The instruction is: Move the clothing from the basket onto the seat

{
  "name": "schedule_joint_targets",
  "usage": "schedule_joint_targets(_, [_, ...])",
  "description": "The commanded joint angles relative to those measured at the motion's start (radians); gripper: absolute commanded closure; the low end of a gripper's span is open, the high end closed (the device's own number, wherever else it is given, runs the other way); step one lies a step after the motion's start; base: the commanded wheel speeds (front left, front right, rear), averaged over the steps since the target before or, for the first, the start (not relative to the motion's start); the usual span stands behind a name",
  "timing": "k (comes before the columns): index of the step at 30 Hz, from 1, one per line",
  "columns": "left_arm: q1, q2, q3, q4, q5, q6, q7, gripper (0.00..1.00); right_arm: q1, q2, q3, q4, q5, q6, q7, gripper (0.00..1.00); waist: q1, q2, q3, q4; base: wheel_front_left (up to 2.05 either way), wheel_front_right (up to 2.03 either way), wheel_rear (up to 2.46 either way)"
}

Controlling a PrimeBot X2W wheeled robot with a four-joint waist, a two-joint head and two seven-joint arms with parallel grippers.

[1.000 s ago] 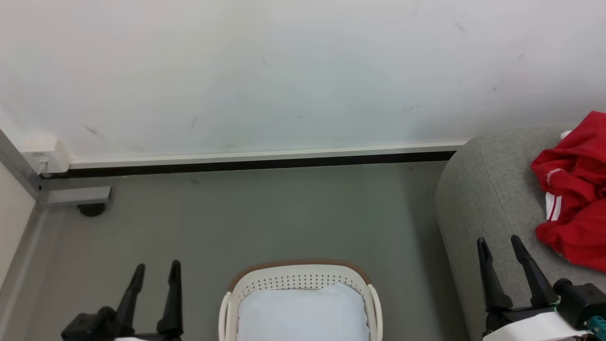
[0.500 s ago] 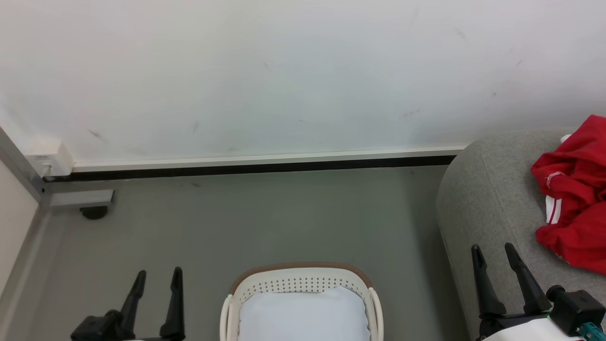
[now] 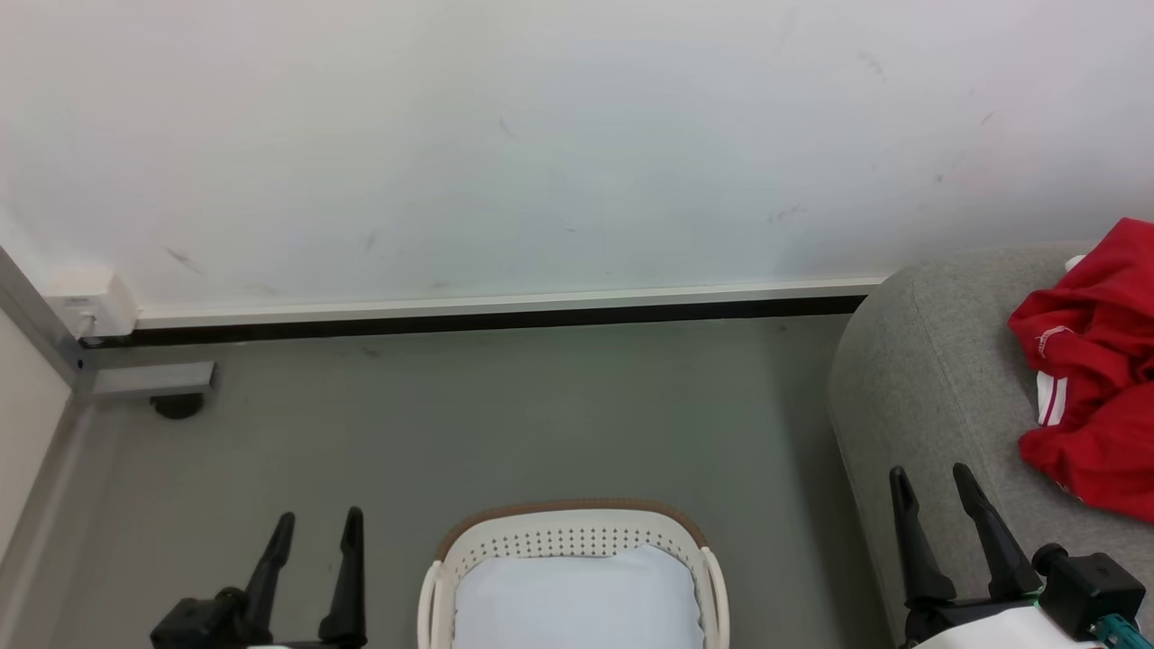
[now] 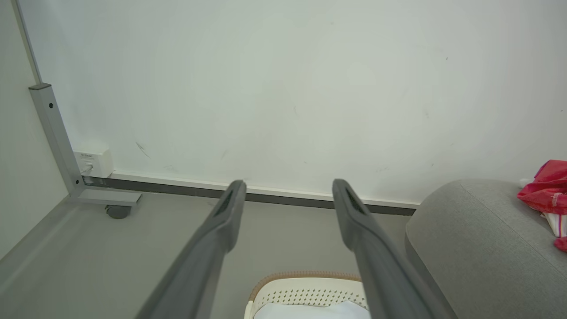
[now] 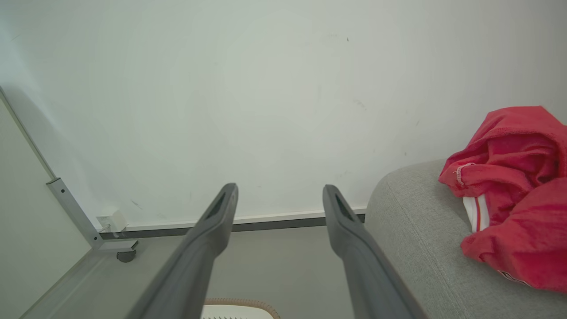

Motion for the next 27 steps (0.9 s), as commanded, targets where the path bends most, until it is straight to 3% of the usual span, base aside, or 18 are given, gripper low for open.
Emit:
schedule_joint_targets(1, [-0.008,0.004,0.001,0.002,-0.007,-0.003,0.000,0.00,0.012,0.001,0.001,0.002,0.004,-0.002,-0.003,0.00,0.0000,0.0000,0.000,0.001,0.00,0.00,0.00])
schedule_joint_targets(4, [-0.009,0.007,-0.003,0.003,-0.008,-0.003,0.000,0.00,0.012,0.004,0.003,0.005,0.004,-0.002,-0.003,0.00,0.0000,0.0000,0.002,0.000,0.00,0.00,0.00])
schedule_joint_targets(5, [-0.010,0.008,-0.009,0.004,-0.012,-0.003,0.000,1.00,0.011,0.005,0.004,0.006,0.007,-0.002,-0.003,1.00,0.0000,0.0000,0.002,0.000,0.00,0.00,0.00])
schedule_joint_targets(12, [0.015,-0.009,-0.011,0.043,-0.032,0.001,0.009,1.00,0.023,0.008,0.006,0.035,0.028,0.000,0.012,1.00,0.0000,0.0000,0.002,0.001,0.00,0.00,0.00])
schedule_joint_targets(27, [-0.008,-0.007,0.011,0.038,-0.307,0.000,0.083,1.00,0.017,0.011,-0.042,0.020,0.267,0.000,0.081,1.00,0.0000,0.0000,0.002,0.010,0.00,0.00,0.00])
